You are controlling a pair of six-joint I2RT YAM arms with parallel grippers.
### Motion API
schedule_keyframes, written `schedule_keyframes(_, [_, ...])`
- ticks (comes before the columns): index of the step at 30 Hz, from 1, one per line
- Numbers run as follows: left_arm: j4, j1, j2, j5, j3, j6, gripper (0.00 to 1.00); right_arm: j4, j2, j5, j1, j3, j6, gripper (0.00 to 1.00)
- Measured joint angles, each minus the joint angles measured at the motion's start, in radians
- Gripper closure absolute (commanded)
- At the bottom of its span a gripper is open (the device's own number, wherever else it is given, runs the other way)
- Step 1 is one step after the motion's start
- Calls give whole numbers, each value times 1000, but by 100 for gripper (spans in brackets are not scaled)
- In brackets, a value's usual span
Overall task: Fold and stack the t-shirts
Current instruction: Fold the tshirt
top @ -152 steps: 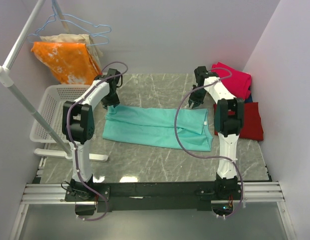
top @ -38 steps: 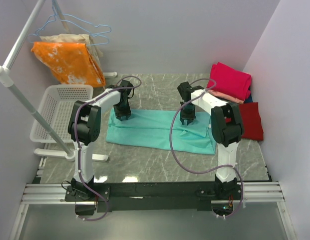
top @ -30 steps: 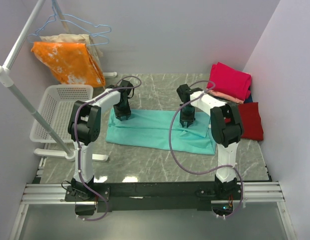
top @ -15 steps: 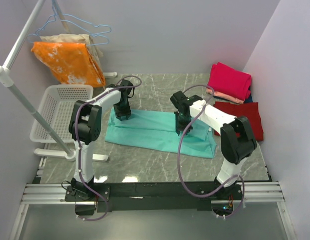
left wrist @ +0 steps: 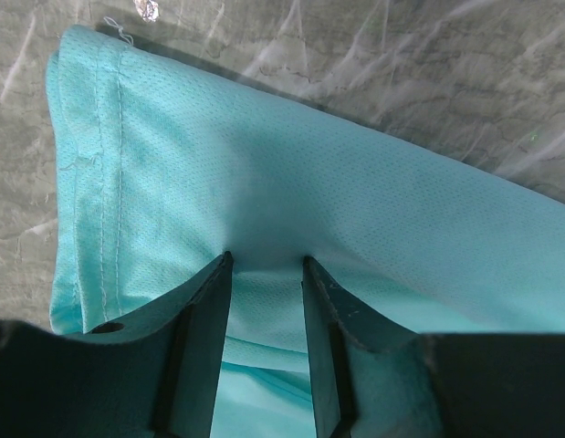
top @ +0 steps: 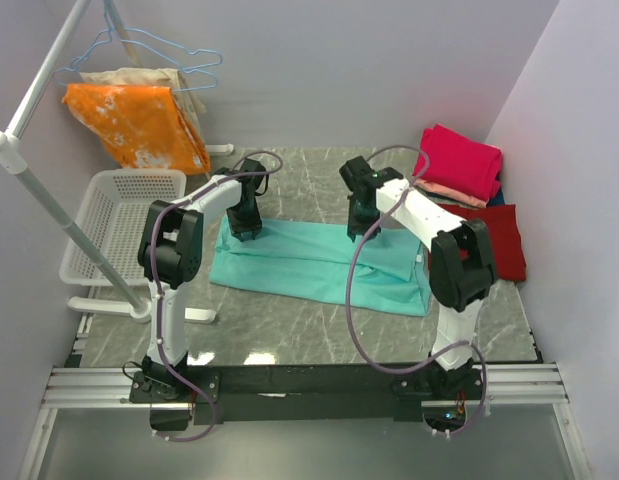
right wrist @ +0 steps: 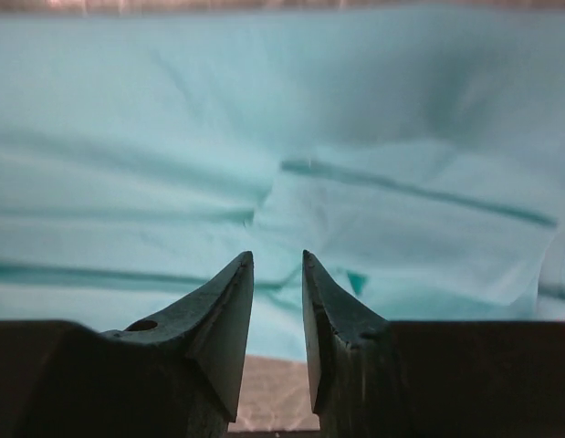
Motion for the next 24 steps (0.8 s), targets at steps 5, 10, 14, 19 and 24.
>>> schedule_keyframes(5, [0, 0, 0, 0, 0, 0, 57, 21, 108, 15, -23, 85, -25, 64])
schedule_keyframes(10, [-1, 0, 0, 0, 0, 0, 57, 19, 173, 14, -26, 78, -43, 65])
schedule_keyframes(14, [-1, 0, 0, 0, 0, 0, 57, 22, 183, 8, -26, 56, -48, 66])
schedule_keyframes(19, [-1, 0, 0, 0, 0, 0, 57, 27, 188, 6, -29, 55, -52, 66])
schedule_keyframes(24, [-2, 0, 0, 0, 1, 0, 57, 35, 208, 1, -29, 55, -56, 69])
